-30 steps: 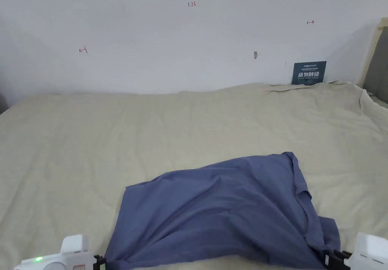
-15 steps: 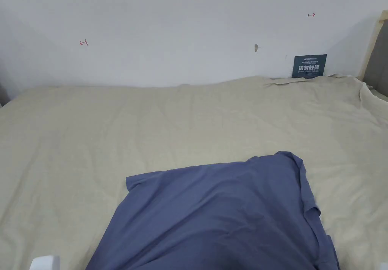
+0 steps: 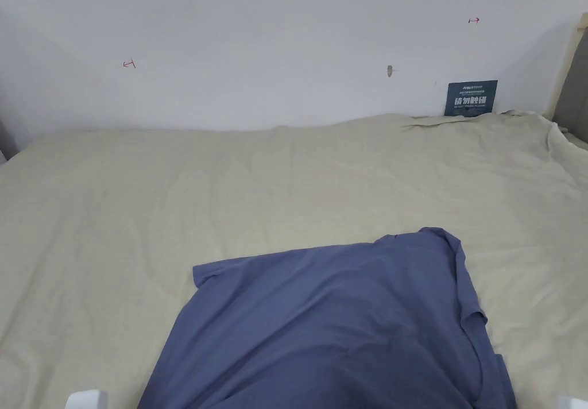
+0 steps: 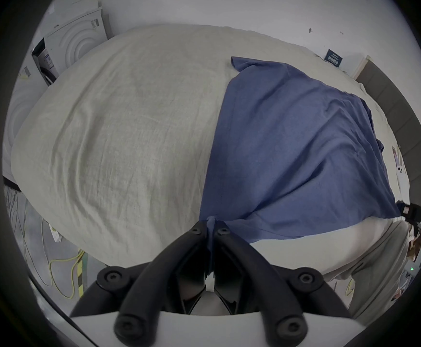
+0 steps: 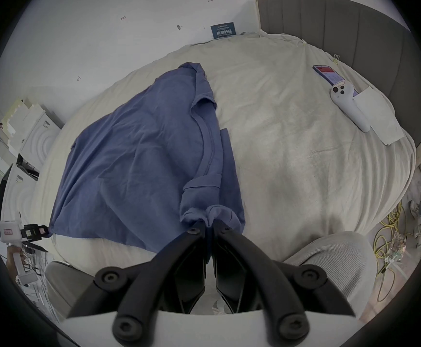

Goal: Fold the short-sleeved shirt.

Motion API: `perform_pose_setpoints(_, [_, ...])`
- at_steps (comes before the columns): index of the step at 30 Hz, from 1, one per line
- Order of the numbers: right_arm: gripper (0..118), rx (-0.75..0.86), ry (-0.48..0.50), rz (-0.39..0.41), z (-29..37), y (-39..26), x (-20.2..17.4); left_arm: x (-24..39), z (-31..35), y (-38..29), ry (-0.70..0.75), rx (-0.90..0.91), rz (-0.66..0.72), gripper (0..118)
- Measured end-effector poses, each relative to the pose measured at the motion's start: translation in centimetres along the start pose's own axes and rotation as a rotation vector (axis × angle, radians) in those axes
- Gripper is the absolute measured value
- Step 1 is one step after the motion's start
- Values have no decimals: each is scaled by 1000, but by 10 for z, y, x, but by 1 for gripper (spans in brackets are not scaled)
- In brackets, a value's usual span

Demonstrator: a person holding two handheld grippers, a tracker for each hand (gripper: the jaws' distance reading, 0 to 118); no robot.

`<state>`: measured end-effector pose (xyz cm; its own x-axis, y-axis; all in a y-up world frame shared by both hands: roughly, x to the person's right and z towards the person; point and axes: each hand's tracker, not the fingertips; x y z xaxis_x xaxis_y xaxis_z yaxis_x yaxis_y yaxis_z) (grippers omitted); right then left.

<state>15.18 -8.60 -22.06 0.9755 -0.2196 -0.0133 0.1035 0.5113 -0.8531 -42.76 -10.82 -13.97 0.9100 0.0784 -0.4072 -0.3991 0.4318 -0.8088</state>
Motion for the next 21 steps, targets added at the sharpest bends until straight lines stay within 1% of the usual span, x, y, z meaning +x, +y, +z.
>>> perform_pose_setpoints(4, [2,-38,-22,15,-14,2,-10,8,-12,0,19,-47,22,2])
perform_pose_setpoints(6, [3,-64,-32,14,-24,4,-9,10,-18,1,29,-72,25,2])
perform_pose_setpoints(7, [3,-78,-38,10,-27,5,-11,11,-19,1,34,-73,30,3])
perform_pose_setpoints(8, [3,-92,-43,10,-29,6,-14,11,-21,3,38,-75,42,7])
perform_pose_setpoints(9, [4,-97,-53,8,-30,7,-16,11,-21,5,39,-80,51,15])
perform_pose_setpoints(10, [5,-95,-63,5,-24,5,-24,10,-19,7,29,-79,65,33])
perform_pose_setpoints(11, [8,-95,-69,10,-21,7,-28,10,-17,8,26,-79,73,54])
perform_pose_setpoints(12, [18,-93,-73,12,-18,8,-30,10,-14,10,28,-78,77,77])
perform_pose_setpoints(13, [18,-81,-77,14,-12,9,-32,10,-10,12,32,-74,82,77])
perform_pose_setpoints(14, [24,-66,-75,16,-11,12,-28,11,-6,14,36,-64,84,84])
perform_pose_setpoints(15, [37,-48,-65,20,-4,16,-29,12,-2,17,37,-43,89,97])
perform_pose_setpoints(16, [66,-28,-61,25,2,20,-32,14,3,19,35,-13,99,115])
perform_pose_setpoints(17, [85,15,-60,36,10,25,-36,16,11,24,25,26,107,118])
perform_pose_setpoints(18, [97,57,-53,51,20,30,-39,17,18,29,14,60,110,118])
perform_pose_setpoints(19, [99,107,-44,73,32,37,-44,20,26,35,-1,90,114,118])
perform_pose_setpoints(21, [99,198,-30,103,55,51,-54,27,44,47,-17,151,114,118])
